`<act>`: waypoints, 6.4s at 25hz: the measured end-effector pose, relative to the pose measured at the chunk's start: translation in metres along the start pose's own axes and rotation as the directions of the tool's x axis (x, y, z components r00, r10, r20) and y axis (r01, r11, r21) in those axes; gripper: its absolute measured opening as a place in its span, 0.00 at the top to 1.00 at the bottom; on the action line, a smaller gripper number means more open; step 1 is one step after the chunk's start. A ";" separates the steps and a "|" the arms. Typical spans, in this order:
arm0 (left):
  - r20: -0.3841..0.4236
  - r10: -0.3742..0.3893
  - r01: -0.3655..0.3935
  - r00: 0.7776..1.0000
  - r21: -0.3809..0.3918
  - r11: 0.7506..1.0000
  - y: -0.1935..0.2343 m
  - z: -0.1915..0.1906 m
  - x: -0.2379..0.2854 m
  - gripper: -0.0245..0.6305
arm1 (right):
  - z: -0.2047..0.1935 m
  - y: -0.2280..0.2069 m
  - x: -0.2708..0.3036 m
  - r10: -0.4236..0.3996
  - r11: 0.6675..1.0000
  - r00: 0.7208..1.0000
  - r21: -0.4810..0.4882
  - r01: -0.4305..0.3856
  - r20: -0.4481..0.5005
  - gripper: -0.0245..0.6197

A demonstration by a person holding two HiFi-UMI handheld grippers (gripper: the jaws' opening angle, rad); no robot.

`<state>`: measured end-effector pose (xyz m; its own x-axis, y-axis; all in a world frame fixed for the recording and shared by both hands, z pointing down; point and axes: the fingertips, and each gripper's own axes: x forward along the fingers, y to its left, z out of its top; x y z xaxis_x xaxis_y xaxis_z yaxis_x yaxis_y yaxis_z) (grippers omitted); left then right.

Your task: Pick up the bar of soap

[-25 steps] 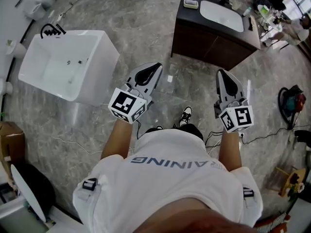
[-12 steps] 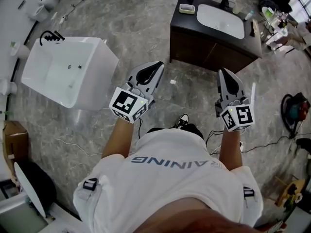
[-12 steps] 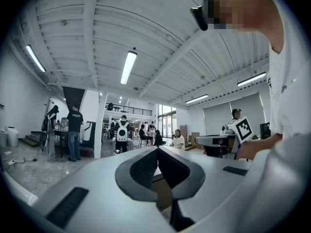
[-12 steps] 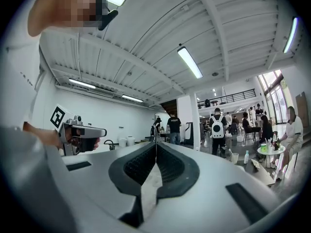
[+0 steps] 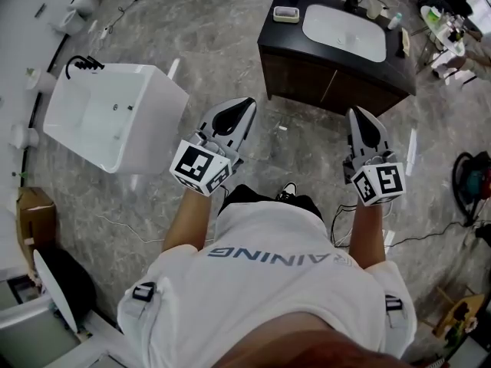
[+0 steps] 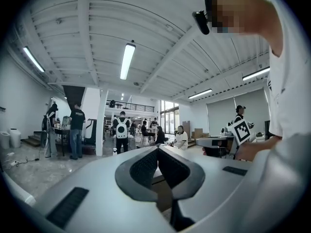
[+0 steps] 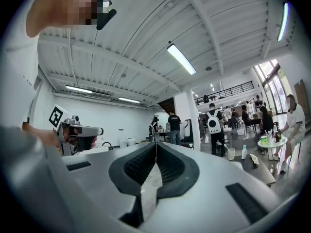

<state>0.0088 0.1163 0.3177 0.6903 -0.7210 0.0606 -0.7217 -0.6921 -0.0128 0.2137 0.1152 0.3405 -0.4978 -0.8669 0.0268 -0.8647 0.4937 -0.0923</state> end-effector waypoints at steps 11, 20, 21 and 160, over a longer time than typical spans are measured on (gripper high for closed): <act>-0.007 -0.006 0.006 1.000 -0.002 1.000 0.004 -0.008 0.049 0.95 | -0.011 -0.042 0.015 -0.003 1.000 1.000 0.002 0.003 -0.012 0.94; 0.031 -0.050 0.051 0.998 -0.020 0.999 0.047 -0.008 0.107 0.95 | 0.001 -0.081 0.066 -0.027 0.999 1.000 -0.043 0.027 -0.008 0.94; 0.036 -0.055 0.055 0.998 -0.017 0.998 0.053 -0.007 0.114 0.95 | 0.001 -0.085 0.075 -0.031 0.998 0.999 -0.045 0.031 -0.012 0.94; 0.014 0.182 -0.182 0.983 -0.031 0.983 0.361 0.008 0.292 0.95 | 0.064 -0.180 0.460 0.194 0.963 0.981 -0.189 -0.193 -0.017 0.68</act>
<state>-0.0496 -0.3438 0.3229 0.5480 -0.8354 0.0433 -0.8363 -0.5482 0.0070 0.1450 -0.3770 0.3059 -0.6569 -0.7536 0.0252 -0.7489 0.6559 0.0945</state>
